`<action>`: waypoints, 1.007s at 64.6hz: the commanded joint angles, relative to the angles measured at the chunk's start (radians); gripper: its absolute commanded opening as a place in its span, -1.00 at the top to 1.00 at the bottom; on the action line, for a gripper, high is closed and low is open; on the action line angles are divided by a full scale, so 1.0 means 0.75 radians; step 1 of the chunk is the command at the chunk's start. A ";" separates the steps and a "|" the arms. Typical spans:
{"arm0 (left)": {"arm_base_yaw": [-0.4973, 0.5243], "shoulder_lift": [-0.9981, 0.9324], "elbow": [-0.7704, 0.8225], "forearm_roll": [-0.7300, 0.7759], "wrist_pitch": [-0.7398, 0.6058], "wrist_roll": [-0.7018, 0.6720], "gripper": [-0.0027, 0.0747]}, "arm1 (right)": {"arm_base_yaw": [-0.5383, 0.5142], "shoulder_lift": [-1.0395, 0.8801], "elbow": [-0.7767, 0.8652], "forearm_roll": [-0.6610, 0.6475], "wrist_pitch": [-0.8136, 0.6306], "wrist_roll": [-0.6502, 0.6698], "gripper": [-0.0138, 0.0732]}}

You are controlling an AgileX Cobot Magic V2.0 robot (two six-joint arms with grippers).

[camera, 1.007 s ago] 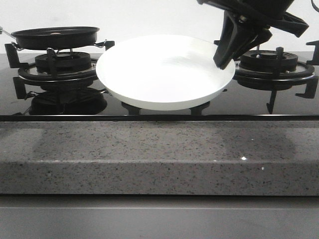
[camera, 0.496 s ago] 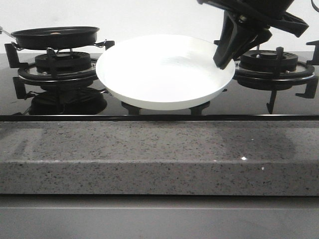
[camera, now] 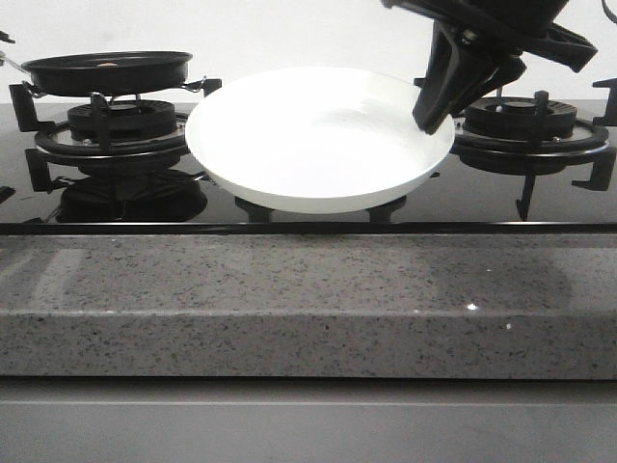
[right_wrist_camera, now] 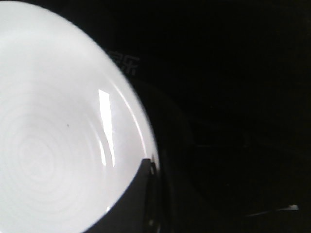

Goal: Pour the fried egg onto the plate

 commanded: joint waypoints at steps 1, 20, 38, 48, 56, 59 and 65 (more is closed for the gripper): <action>0.002 -0.062 -0.041 -0.104 0.058 0.010 -0.07 | -0.002 -0.055 -0.033 0.025 -0.051 -0.011 0.84; 0.002 -0.062 -0.041 -0.172 0.128 0.010 0.19 | -0.002 -0.055 -0.033 0.025 -0.051 -0.011 0.84; 0.002 -0.062 -0.041 -0.172 0.157 0.010 0.49 | -0.002 -0.055 -0.033 0.025 -0.051 -0.011 0.84; 0.002 -0.062 -0.041 -0.178 0.198 0.010 0.70 | -0.002 -0.055 -0.033 0.025 -0.051 -0.011 0.84; 0.002 -0.062 -0.041 -0.221 0.245 0.010 0.84 | -0.002 -0.055 -0.033 0.025 -0.051 -0.011 0.84; 0.002 -0.062 -0.041 -0.249 0.265 0.010 0.90 | -0.002 -0.055 -0.033 0.025 -0.051 -0.011 0.84; 0.002 -0.062 -0.041 -0.298 0.305 0.010 0.98 | -0.002 -0.055 -0.033 0.025 -0.051 -0.011 0.84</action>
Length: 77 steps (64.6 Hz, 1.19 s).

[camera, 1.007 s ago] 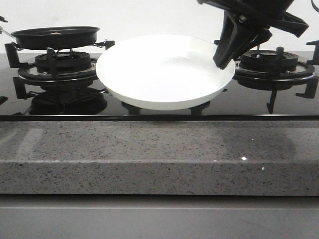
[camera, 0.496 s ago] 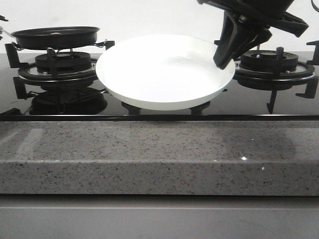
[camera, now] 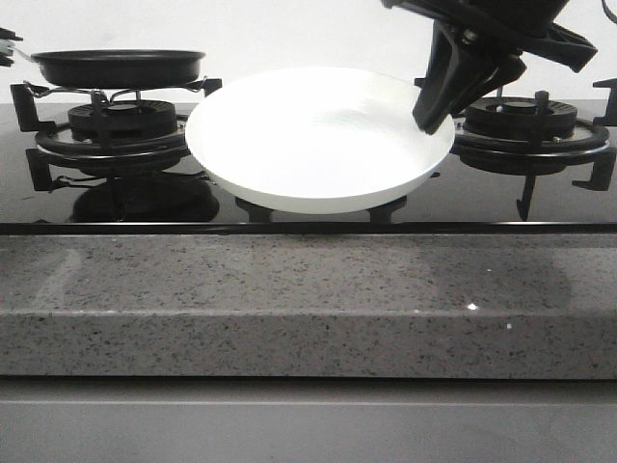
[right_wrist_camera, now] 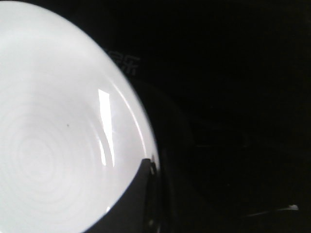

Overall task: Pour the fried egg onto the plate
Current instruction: 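Grasp the green pan handle with the left gripper and lift the pan, then tilt the pan over the held plate with the left gripper, sliding the egg out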

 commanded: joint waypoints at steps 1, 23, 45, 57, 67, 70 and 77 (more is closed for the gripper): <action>0.002 -0.068 -0.041 -0.199 0.125 0.001 0.98 | -0.002 -0.055 -0.033 0.025 -0.051 -0.009 0.84; 0.002 -0.152 -0.041 -0.245 0.189 0.127 0.98 | -0.002 -0.055 -0.033 0.025 -0.051 -0.009 0.84; -0.089 -0.408 -0.041 -0.129 0.057 0.209 0.98 | -0.002 -0.055 -0.033 0.025 -0.051 -0.009 0.84; -0.220 -0.527 -0.041 -0.034 -0.067 0.306 0.98 | -0.002 -0.055 -0.033 0.025 -0.051 -0.009 0.84; -0.359 -0.610 -0.041 0.121 -0.187 0.366 0.98 | -0.002 -0.055 -0.033 0.025 -0.051 -0.009 0.84; -0.395 -0.631 -0.041 0.161 -0.211 0.384 0.98 | -0.002 -0.055 -0.033 0.025 -0.051 -0.009 0.84; -0.482 -0.672 -0.041 0.241 -0.281 0.439 0.98 | -0.002 -0.055 -0.033 0.025 -0.051 -0.009 0.84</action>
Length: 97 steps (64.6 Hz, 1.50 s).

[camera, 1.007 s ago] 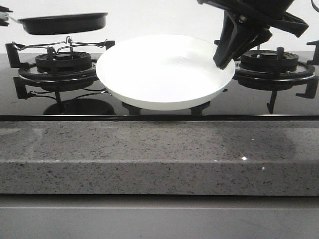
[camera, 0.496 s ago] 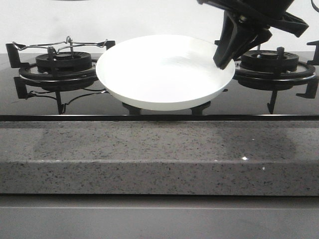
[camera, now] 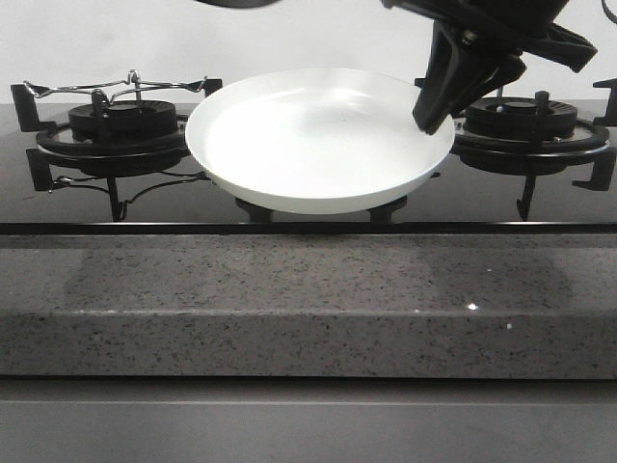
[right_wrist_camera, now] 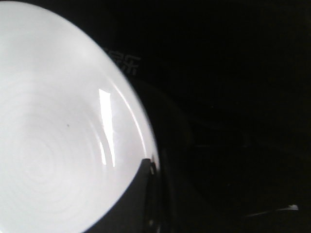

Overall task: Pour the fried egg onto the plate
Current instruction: 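Tilt the pan over the held plate with the left gripper, sliding the egg out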

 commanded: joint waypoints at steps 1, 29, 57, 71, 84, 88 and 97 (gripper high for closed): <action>-0.074 -0.093 -0.041 -0.055 -0.076 0.059 0.98 | -0.002 -0.055 -0.033 0.025 -0.051 -0.009 0.84; -0.391 -0.168 -0.041 0.066 -0.287 0.666 0.98 | -0.002 -0.055 -0.033 0.025 -0.051 -0.009 0.84; -0.424 -0.168 -0.041 0.094 -0.336 0.888 0.98 | -0.002 -0.055 -0.033 0.025 -0.051 -0.009 0.84; -0.424 -0.168 -0.041 0.094 -0.336 0.897 0.98 | -0.002 -0.055 -0.033 0.025 -0.051 -0.009 0.84; -0.424 -0.168 -0.041 0.128 -0.336 0.897 0.98 | -0.002 -0.055 -0.033 0.025 -0.051 -0.009 0.84; -0.424 -0.168 -0.041 0.156 -0.330 0.923 0.98 | -0.002 -0.055 -0.033 0.025 -0.051 -0.009 0.84; -0.424 -0.168 -0.041 0.173 -0.326 0.942 0.98 | -0.002 -0.055 -0.033 0.025 -0.051 -0.009 0.84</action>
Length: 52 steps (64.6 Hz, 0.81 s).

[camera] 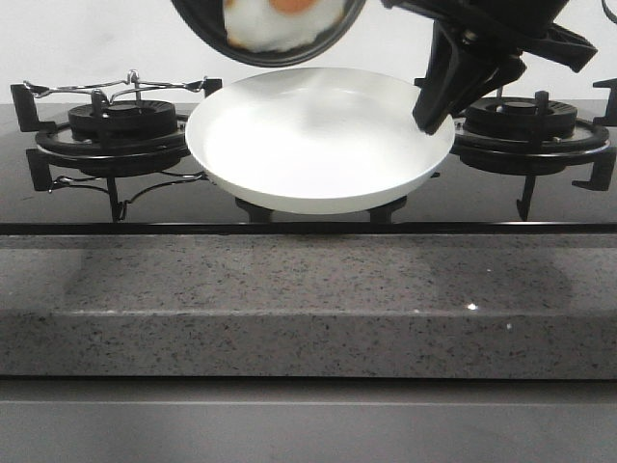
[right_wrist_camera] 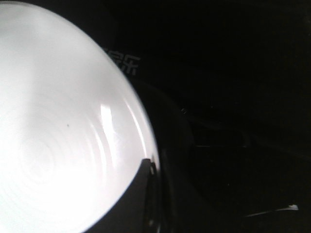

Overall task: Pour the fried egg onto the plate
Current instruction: 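Tilt the pan over the held plate with the left gripper, sliding the egg out, then return the pan onto its burner with the left gripper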

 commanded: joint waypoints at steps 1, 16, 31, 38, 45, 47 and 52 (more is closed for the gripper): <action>-0.009 -0.054 -0.041 -0.083 -0.041 0.008 0.98 | -0.002 -0.055 -0.033 0.025 -0.051 -0.009 0.84; -0.006 -0.054 -0.041 -0.085 -0.058 -0.028 0.98 | -0.002 -0.055 -0.033 0.025 -0.051 -0.009 0.84; 0.158 -0.045 -0.041 -0.115 -0.215 -0.459 0.98 | -0.002 -0.055 -0.033 0.025 -0.051 -0.009 0.84; 0.305 -0.011 -0.041 -0.151 -0.209 -0.715 0.98 | -0.002 -0.055 -0.033 0.025 -0.051 -0.009 0.84; 0.472 0.052 -0.041 -0.155 -0.158 -1.030 0.98 | -0.002 -0.055 -0.033 0.025 -0.051 -0.009 0.84; 0.512 0.080 -0.041 -0.167 -0.133 -1.097 0.98 | -0.002 -0.055 -0.033 0.025 -0.051 -0.009 0.84; 0.623 0.154 -0.041 -0.231 -0.035 -1.218 0.98 | -0.002 -0.055 -0.033 0.025 -0.051 -0.009 0.84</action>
